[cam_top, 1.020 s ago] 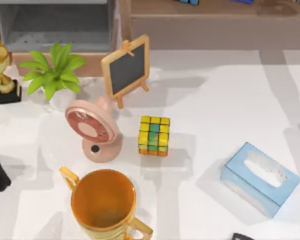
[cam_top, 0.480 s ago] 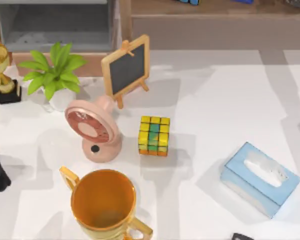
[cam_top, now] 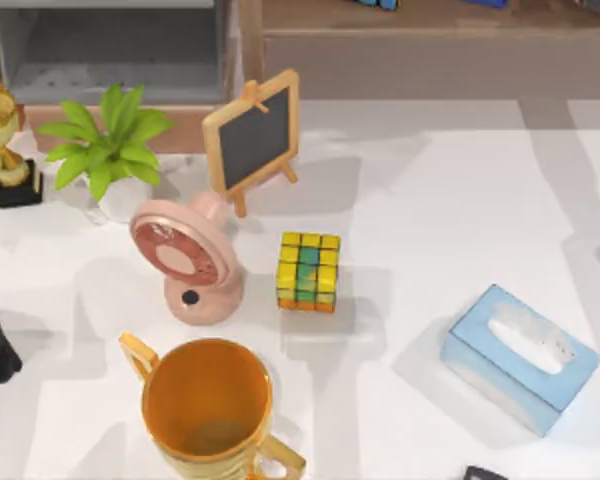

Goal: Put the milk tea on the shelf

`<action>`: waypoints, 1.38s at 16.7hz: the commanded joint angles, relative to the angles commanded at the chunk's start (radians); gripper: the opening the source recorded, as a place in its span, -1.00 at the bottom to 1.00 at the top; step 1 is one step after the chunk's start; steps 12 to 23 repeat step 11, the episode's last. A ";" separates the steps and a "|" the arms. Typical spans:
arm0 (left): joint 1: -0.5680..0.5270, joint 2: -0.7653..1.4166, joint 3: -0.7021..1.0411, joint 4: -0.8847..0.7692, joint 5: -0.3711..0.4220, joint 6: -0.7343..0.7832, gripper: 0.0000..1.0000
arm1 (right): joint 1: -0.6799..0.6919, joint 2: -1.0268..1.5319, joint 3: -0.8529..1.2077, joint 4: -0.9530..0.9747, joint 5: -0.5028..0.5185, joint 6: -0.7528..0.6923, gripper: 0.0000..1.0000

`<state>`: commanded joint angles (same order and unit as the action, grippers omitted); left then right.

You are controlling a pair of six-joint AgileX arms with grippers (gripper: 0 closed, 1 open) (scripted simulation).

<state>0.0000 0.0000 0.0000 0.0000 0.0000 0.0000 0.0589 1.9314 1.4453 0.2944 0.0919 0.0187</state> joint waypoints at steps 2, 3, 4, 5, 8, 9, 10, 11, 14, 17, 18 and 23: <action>0.000 0.000 0.000 0.000 0.000 0.000 1.00 | 0.000 0.000 0.000 0.000 0.000 0.000 0.51; 0.000 0.000 0.000 0.000 0.000 0.000 1.00 | 0.000 0.000 0.000 0.000 0.000 0.000 0.66; 0.000 0.000 0.000 0.000 0.000 0.000 1.00 | 0.000 0.000 0.000 0.000 0.000 0.000 0.81; 0.000 0.000 0.000 0.000 0.000 0.000 1.00 | 0.000 0.000 0.000 0.000 0.000 0.000 0.96; 0.000 0.000 0.000 0.000 0.000 0.000 1.00 | 0.000 0.000 0.000 0.000 0.000 0.000 1.00; 0.000 0.000 0.000 0.000 0.000 0.000 1.00 | 0.000 0.000 0.000 0.000 0.000 0.000 1.00; 0.000 0.000 0.000 0.000 0.000 0.000 1.00 | 0.000 0.000 0.000 0.000 0.000 0.000 1.00; 0.000 0.000 0.000 0.000 0.000 0.000 1.00 | 0.000 0.000 0.000 0.000 0.000 0.000 1.00; 0.000 0.000 0.000 0.000 0.000 0.000 1.00 | 0.000 0.000 0.000 0.000 0.000 0.000 1.00; 0.000 0.000 0.000 0.000 0.000 0.000 1.00 | 0.000 0.000 0.000 0.000 0.000 0.000 1.00; 0.000 0.000 0.000 0.000 0.000 0.000 1.00 | 0.000 0.000 0.000 0.000 0.000 0.000 1.00; 0.000 0.000 0.000 0.000 0.000 0.000 1.00 | 0.000 0.000 0.000 0.000 0.000 0.000 1.00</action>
